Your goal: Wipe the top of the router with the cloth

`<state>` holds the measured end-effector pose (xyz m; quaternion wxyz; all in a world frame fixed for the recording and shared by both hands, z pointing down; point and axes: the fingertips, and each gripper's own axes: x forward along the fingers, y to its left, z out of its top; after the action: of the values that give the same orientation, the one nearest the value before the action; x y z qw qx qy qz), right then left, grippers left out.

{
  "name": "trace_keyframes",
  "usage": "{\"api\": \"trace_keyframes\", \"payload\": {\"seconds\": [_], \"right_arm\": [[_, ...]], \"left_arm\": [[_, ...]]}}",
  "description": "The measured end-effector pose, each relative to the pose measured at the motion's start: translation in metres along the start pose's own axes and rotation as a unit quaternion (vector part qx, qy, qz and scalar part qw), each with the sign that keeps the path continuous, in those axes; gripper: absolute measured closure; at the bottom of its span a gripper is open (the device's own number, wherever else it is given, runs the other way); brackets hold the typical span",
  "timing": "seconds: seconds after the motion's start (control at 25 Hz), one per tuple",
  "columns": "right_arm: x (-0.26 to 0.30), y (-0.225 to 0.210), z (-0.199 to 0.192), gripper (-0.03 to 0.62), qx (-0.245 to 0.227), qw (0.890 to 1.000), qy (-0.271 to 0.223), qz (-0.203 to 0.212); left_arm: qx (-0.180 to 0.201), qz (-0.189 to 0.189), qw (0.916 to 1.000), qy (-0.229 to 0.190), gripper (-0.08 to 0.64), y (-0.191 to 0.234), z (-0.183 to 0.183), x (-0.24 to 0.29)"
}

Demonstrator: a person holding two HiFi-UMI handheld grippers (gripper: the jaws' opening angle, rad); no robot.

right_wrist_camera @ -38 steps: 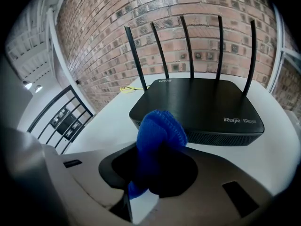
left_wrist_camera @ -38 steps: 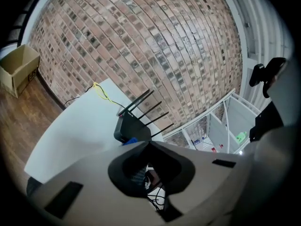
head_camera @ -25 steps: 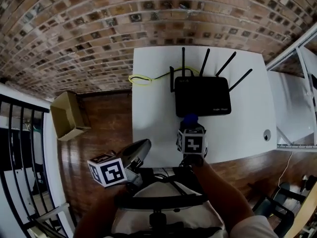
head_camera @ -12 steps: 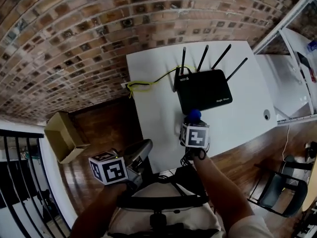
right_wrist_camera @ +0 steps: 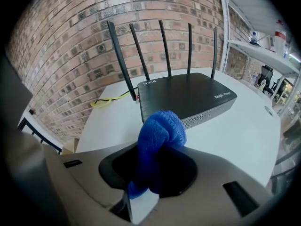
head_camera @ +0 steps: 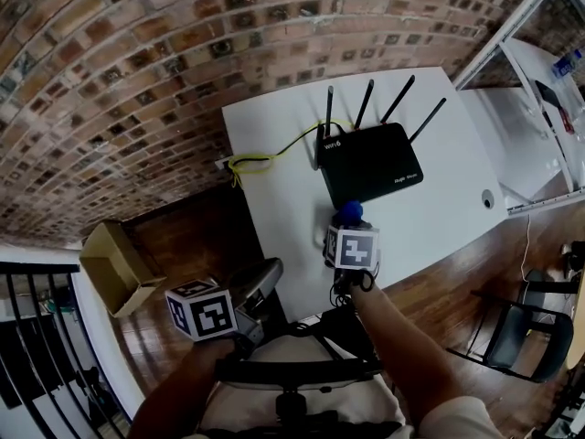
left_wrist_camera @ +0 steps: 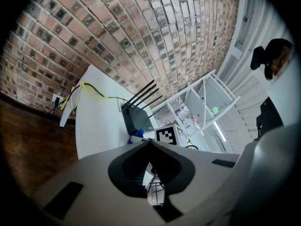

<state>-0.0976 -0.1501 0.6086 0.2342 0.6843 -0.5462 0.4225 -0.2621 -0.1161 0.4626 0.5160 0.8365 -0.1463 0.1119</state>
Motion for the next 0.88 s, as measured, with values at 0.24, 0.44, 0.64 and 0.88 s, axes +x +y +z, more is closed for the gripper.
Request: {"api": "trace_keyframes", "payload": {"seconds": [0.24, 0.44, 0.64, 0.88], "right_arm": [[-0.002, 0.004, -0.001, 0.476, 0.008, 1.0, 0.003, -0.003], [0.007, 0.016, -0.005, 0.476, 0.024, 1.0, -0.006, 0.015], [0.031, 0.037, -0.004, 0.476, 0.046, 0.997, -0.032, 0.046], [0.037, 0.041, 0.018, 0.476, 0.062, 0.997, -0.033, 0.019]], "left_arm": [[0.007, -0.002, 0.9999, 0.01, 0.558, -0.003, 0.001, 0.0], [0.009, -0.001, 0.9999, 0.013, 0.558, -0.003, 0.001, -0.004], [0.007, 0.004, 0.9999, 0.01, 0.558, 0.003, 0.005, -0.013], [0.001, 0.01, 0.9999, 0.005, 0.558, 0.014, 0.012, -0.023]]}}
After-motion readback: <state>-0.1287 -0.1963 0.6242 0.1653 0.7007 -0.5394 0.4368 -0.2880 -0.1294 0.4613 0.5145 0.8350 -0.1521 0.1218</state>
